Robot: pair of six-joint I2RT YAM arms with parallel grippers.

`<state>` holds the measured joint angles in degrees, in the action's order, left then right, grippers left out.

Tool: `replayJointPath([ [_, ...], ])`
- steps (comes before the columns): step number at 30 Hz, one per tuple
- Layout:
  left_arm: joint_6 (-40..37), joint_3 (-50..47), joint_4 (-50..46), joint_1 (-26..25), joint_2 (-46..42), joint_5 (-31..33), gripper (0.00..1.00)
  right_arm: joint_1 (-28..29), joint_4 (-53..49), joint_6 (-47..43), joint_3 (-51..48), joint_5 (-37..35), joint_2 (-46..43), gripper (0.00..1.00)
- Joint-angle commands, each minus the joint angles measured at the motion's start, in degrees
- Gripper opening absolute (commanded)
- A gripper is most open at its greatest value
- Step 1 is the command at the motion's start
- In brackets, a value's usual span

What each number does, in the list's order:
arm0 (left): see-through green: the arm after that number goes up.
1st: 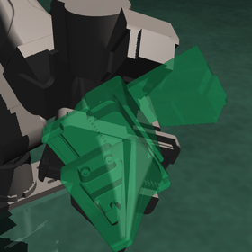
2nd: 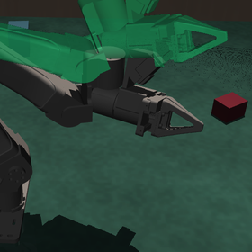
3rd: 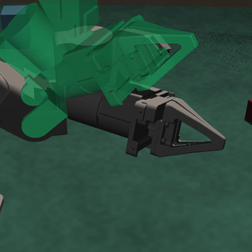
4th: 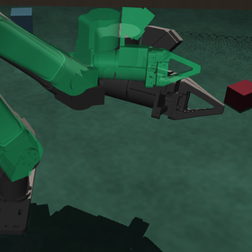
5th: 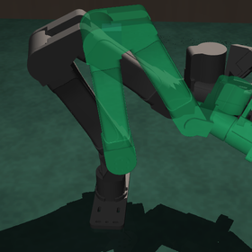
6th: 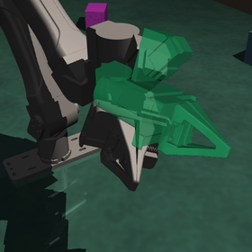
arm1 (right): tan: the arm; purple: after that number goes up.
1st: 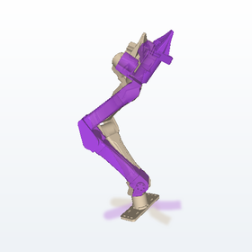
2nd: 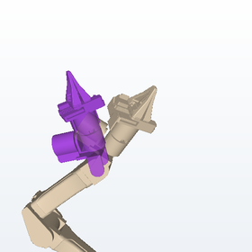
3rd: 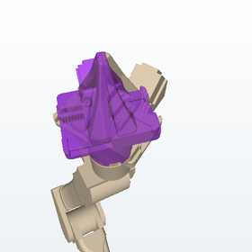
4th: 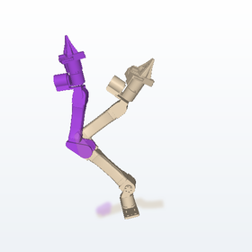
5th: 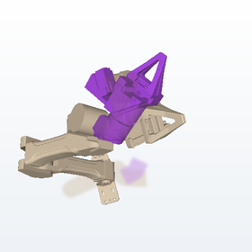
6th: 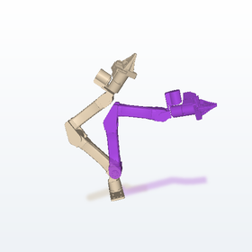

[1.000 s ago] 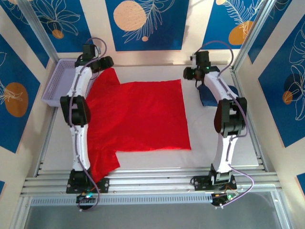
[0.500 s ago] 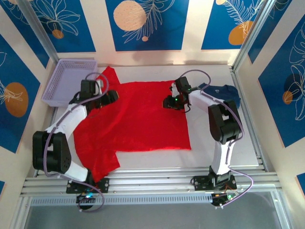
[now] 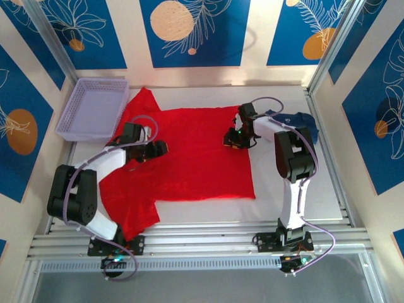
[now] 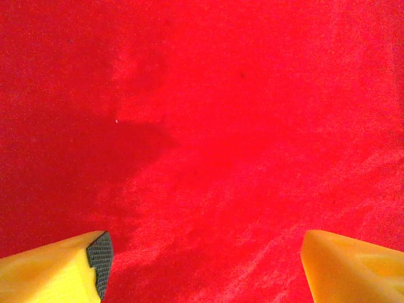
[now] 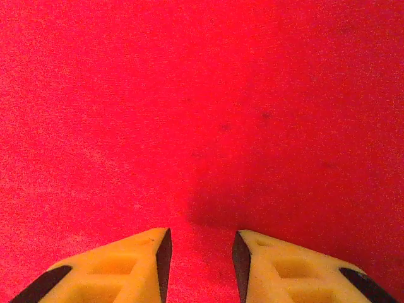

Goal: Fold the inside-out t-shirt

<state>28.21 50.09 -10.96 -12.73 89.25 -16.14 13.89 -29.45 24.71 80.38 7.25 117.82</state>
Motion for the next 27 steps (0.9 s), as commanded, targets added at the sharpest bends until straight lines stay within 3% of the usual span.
replayJointPath([
  [1, 0.25, 1.02, 1.45, -1.13, 0.5, -0.82, 0.78, -1.62, -4.2, 1.43, -0.45, 0.81, 1.49, 0.34],
  [12, -0.74, 2.01, -2.77, -2.68, -5.0, 1.51, 0.78, -3.09, -7.37, 3.94, 3.24, 0.76, 1.89, 0.31],
  [15, -1.05, 1.86, -3.73, -2.66, -7.1, 2.44, 0.78, -3.57, -10.02, 3.71, 4.38, -3.52, 1.72, 0.28],
  [27, -2.23, 1.6, -6.04, -2.65, -12.61, 4.96, 0.79, -9.31, -13.12, 1.34, 4.87, -7.14, 3.25, 0.25],
])
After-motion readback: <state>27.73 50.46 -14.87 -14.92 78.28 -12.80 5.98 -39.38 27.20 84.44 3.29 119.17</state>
